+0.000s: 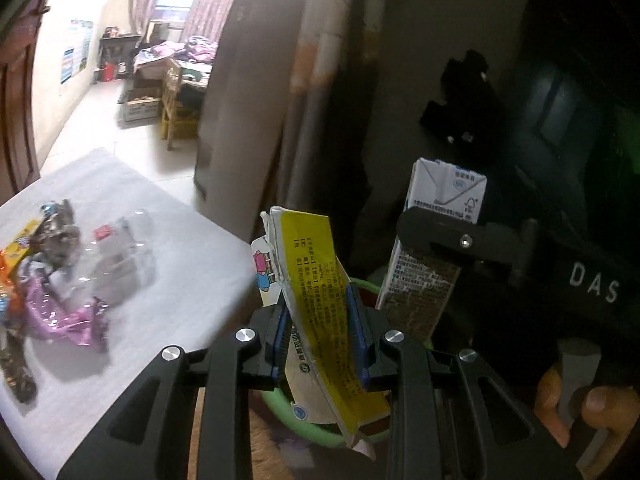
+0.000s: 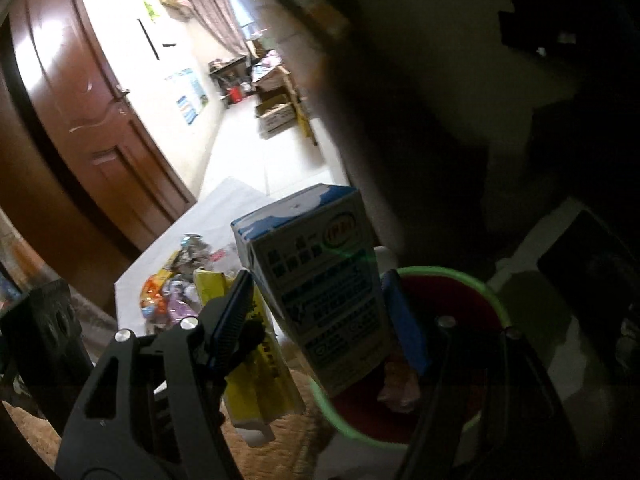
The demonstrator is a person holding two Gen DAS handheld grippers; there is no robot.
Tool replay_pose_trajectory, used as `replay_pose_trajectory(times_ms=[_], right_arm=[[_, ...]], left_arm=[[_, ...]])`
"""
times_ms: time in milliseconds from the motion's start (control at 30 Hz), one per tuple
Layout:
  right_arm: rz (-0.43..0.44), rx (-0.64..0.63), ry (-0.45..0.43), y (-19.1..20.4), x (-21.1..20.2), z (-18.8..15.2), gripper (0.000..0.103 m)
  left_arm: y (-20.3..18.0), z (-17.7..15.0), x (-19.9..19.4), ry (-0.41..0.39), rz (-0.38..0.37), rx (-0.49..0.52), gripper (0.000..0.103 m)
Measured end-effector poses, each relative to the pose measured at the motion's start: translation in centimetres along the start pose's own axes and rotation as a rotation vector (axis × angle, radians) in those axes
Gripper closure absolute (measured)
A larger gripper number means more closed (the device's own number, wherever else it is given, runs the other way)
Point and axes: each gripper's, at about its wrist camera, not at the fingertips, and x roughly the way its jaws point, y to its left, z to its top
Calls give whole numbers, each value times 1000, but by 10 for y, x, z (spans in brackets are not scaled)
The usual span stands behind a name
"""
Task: Collect trash
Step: 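Carry the milk carton and yellow wrapper to the green bin and open both tools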
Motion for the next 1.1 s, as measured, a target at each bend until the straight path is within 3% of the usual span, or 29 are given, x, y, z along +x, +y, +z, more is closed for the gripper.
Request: replay_pose_trajectory(times_ms=[167, 233, 267, 533, 667, 933, 1000, 1100], right_arm=[[-40, 27, 1, -14, 4, 0, 38], [-49, 33, 4, -18, 7, 0, 38], [-52, 35, 6, -21, 7, -2, 38], [-41, 25, 41, -20, 19, -6, 38], [-31, 25, 62, -17, 28, -10, 38], [-52, 27, 107, -14, 44, -17, 37], [-71, 27, 118, -15, 46, -18, 24], [-82, 26, 104, -14, 42, -17, 19]], left_arm=[[-10, -2, 19, 28, 1, 38, 74], [-7, -2, 24, 50, 33, 40, 18], [-5, -2, 22, 40, 48, 38, 15], [18, 11, -20, -5, 77, 55, 15], [30, 16, -38, -12, 143, 78, 15], [42, 26, -56, -46, 156, 54, 15], [45, 27, -57, -49, 157, 46, 15], [51, 28, -60, -52, 163, 34, 15]])
